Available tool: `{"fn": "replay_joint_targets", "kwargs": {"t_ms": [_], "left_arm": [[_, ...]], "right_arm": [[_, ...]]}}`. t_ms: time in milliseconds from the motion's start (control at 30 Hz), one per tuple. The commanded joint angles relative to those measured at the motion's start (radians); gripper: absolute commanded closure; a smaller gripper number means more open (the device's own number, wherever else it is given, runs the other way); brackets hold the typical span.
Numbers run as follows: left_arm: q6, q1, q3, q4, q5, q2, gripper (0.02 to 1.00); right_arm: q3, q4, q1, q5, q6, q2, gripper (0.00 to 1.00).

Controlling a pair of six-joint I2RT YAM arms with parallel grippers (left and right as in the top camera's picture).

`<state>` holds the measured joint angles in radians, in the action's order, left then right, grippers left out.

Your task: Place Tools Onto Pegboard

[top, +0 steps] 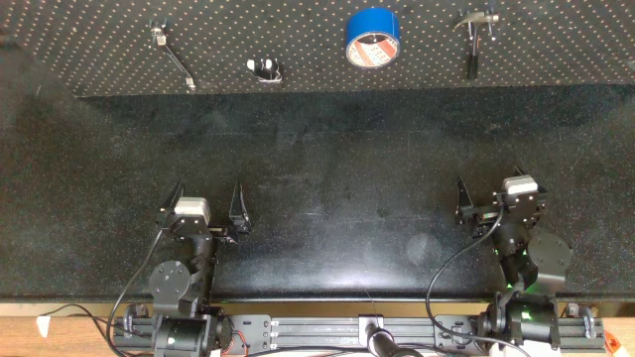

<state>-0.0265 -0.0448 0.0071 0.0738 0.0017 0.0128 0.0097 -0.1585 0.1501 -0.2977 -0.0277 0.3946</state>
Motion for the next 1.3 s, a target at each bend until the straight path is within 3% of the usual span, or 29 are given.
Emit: {"fn": "replay_joint_targets", "kwargs": {"t_ms": [33,133,600,1300], "left_arm": [[0.009,-0.002,-0.002,0.008,0.010,-0.009,0.023],[0.009,-0.002,-0.002,0.008,0.010,-0.009,0.023],[0.009,-0.002,-0.002,0.008,0.010,-0.009,0.023],[0.009,-0.002,-0.002,0.008,0.010,-0.009,0.023]], "right_arm": [[-0.006,0.102,-0.004,-0.002,0.037,-0.131,0.003],[-0.006,0.204,-0.004,-0.002,0.071,-0.193,0.003],[-0.006,0.210,-0.055,0.003,0.076,-0.397,0.005],[-0.006,0.207,-0.058,0.001,0.076,-0.394,0.005]]}}
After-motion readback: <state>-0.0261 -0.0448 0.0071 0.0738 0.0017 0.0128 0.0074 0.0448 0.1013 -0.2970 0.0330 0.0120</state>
